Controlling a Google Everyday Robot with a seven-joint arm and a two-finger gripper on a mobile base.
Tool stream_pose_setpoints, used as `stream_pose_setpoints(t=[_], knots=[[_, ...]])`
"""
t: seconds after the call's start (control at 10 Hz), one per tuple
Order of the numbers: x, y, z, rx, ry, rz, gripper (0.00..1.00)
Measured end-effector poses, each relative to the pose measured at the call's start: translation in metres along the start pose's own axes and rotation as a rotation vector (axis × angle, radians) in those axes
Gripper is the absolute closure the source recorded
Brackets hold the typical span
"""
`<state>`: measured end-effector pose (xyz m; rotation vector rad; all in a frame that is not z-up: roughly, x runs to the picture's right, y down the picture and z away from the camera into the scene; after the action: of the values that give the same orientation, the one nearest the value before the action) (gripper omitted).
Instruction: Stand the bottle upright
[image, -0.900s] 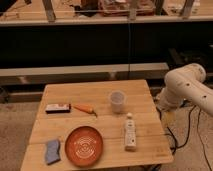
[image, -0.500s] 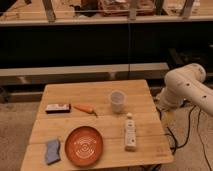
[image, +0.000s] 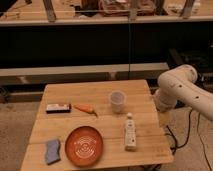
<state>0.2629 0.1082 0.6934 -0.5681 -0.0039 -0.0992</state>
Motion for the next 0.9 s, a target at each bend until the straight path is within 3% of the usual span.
stream_pose_setpoints(t=[0.1, 0.4, 0.7, 0.9], knots=[[0.001, 0.0, 0.0, -0.001, 0.0, -0.008, 0.2], [-0.013, -0.002, 0.006, 0.0, 0.003, -0.127, 0.2], [-0.017, -0.003, 0.008, 0.002, 0.004, -0.154, 0.2], [-0.019, -0.004, 0.014, 0.004, 0.006, -0.224, 0.2]])
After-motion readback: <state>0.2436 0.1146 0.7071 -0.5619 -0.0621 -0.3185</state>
